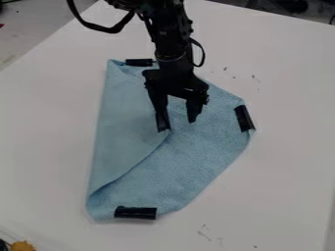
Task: Unfold the cloth from right to left
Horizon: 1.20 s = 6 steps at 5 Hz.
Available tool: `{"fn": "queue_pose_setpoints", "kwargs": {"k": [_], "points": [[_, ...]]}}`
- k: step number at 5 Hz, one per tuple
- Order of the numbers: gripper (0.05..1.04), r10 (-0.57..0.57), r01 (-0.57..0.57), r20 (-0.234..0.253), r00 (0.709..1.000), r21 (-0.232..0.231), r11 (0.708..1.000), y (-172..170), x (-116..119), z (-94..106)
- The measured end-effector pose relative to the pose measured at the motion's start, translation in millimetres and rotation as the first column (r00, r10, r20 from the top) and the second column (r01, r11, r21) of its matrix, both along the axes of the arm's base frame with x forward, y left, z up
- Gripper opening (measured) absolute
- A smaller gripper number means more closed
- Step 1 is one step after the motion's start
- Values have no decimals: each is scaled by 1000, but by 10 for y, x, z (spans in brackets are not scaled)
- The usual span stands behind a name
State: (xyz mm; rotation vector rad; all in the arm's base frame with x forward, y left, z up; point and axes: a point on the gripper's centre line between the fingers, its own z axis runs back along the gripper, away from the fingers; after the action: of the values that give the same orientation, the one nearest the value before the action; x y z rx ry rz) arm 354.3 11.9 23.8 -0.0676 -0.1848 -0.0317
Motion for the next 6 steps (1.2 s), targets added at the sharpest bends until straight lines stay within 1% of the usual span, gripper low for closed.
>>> {"fn": "queue_pose_setpoints", "kwargs": {"k": [1,2,3,5,6], "points": [[999,8,-8,-7,1000,-5,1000,70,-10,-62],[1000,7,-7,-7,1000,-29,1000,72,-9,-115],[945,3,-3,-5,1000,-33,999,90,-9,-142],[363,29,-29,0,1000,-53,998,161,26,-158],[168,21,-21,-1,1000,-56,998,153,18,-164]]}}
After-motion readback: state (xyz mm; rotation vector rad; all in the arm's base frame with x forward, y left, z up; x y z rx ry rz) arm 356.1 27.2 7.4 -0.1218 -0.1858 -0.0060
